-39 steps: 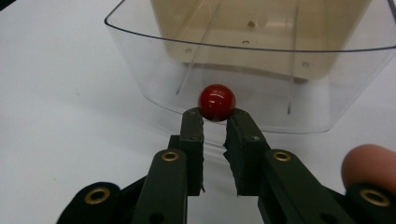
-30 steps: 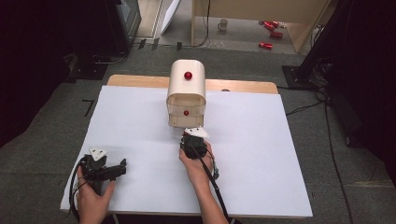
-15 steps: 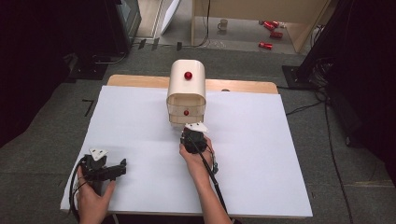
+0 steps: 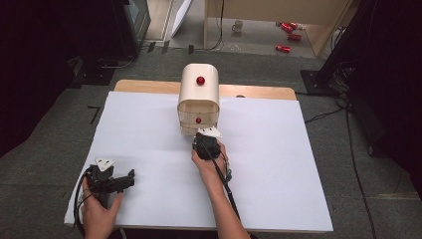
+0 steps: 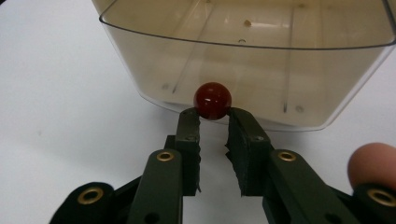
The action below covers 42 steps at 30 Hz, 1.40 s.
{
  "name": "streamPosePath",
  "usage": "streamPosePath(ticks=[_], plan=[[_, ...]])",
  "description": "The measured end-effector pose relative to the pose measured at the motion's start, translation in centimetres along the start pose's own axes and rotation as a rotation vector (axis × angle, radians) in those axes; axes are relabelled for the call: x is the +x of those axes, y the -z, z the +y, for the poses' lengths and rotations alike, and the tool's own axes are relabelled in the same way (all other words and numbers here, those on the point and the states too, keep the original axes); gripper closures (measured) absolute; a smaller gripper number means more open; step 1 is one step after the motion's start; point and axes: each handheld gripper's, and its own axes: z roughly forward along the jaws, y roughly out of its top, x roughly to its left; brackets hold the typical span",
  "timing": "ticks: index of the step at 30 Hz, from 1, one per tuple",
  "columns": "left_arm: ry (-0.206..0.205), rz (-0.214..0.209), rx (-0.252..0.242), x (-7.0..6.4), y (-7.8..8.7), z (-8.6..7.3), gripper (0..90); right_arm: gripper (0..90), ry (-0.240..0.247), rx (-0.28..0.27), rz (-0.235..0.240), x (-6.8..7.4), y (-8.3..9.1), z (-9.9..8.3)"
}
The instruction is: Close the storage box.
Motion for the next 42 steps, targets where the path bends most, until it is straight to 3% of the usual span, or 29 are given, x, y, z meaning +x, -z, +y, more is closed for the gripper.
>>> streamPosePath(ticks=[10, 12, 17, 20, 24, 26, 42], plan=[[0.000, 0.000, 0.000, 0.0, 0.0, 0.0, 0.0, 72.9, 0.000, 0.012, 0.011, -0.4, -0.1, 0.1], [0.000, 0.000, 0.000, 0.0, 0.0, 0.0, 0.0, 68.3, -0.001, 0.011, 0.024, -0.4, -0.1, 0.1], [0.000, 0.000, 0.000, 0.0, 0.0, 0.0, 0.0, 40.1, 0.019, 0.030, 0.094, -0.5, 0.1, 0.1], [0.000, 0.000, 0.000, 0.0, 0.0, 0.0, 0.0, 16.0, 0.040, 0.039, 0.096, -0.7, 0.6, 0.1], [-0.002, 0.000, 0.000, 0.0, 0.0, 0.0, 0.0, 0.0, 0.062, 0.053, 0.106, -1.4, 1.4, -0.1], [-0.002, 0.000, -0.001, 0.0, 0.0, 0.0, 0.0, 0.0, 0.068, 0.048, 0.116, -1.9, 2.0, -0.3], [0.000, 0.000, -0.001, 0.0, 0.0, 0.0, 0.0, 0.0, 0.069, 0.047, 0.058, -7.0, 6.3, -2.0]])
